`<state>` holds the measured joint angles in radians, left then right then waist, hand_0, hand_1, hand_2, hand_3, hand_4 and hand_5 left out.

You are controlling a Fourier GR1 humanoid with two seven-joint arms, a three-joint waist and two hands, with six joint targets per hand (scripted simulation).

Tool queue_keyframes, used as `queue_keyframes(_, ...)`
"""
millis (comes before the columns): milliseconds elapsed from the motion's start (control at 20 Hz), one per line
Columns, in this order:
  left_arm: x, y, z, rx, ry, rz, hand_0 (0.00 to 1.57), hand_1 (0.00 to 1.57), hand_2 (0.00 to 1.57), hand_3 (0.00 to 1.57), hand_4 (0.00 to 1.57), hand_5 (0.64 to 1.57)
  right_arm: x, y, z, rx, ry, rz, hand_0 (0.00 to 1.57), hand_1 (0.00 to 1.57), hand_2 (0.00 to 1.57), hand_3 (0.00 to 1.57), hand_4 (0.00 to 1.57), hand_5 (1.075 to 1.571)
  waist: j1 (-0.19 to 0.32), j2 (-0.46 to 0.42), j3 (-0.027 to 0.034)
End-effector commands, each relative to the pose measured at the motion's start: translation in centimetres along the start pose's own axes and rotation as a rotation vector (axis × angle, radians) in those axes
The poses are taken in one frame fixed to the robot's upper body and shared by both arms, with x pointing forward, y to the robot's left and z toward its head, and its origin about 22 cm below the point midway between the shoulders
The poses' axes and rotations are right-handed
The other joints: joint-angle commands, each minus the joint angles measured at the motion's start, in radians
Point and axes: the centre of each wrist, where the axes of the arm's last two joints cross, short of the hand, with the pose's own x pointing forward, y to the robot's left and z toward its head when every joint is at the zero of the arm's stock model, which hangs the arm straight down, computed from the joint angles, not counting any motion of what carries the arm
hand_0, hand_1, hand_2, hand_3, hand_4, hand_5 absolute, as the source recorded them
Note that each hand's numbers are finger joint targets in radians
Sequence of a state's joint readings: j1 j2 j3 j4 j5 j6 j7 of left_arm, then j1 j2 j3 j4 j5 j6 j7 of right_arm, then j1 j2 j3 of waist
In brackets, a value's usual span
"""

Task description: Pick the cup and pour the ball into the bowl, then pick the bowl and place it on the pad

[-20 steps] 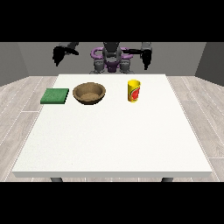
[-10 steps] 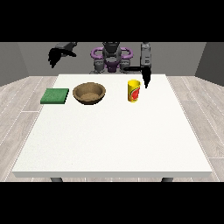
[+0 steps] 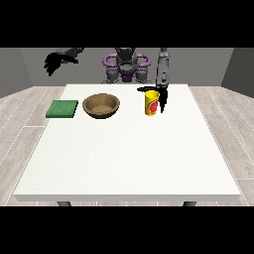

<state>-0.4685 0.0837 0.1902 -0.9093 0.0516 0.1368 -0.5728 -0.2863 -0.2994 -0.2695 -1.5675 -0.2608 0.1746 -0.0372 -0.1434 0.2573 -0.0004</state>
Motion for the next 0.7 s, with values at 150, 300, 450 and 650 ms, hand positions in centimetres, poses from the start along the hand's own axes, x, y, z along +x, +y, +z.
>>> queue_keyframes(150, -2.4, 1.4, 1.6, 0.106, -0.050, -0.268, 1.28, 1.28, 1.57, 1.57, 1.07, 1.564, 3.2, -2.4, -1.0, 0.044, -0.066, 0.016, 0.00, 0.00, 0.00, 0.04, 0.00, 1.571, -0.087, 0.054, -0.0004)
queue_keyframes(300, -3.1, 1.4, 1.5, 0.122, -0.010, -0.298, 1.30, 1.30, 1.57, 1.57, 1.13, 1.552, 3.0, -2.4, -0.5, 0.034, -0.024, 0.002, 0.00, 0.00, 0.00, 0.19, 0.00, 1.571, -0.084, 0.021, -0.0004)
queue_keyframes(450, -2.6, 0.1, 1.8, 0.078, -0.012, -0.481, 1.29, 1.29, 1.57, 1.57, 1.17, 1.546, 1.2, -3.4, -0.2, 0.009, 0.064, -0.014, 0.00, 0.00, 0.00, 0.19, 0.00, 1.570, -0.057, -0.095, 0.0011)
queue_keyframes(650, 0.4, -4.7, -1.7, 0.005, -0.066, -0.640, 1.28, 1.28, 1.57, 1.57, 1.19, 1.542, -0.2, -3.5, -1.1, -0.004, 0.186, -0.034, 0.00, 0.00, 0.00, 0.23, 0.16, 1.569, -0.015, -0.229, 0.0048)
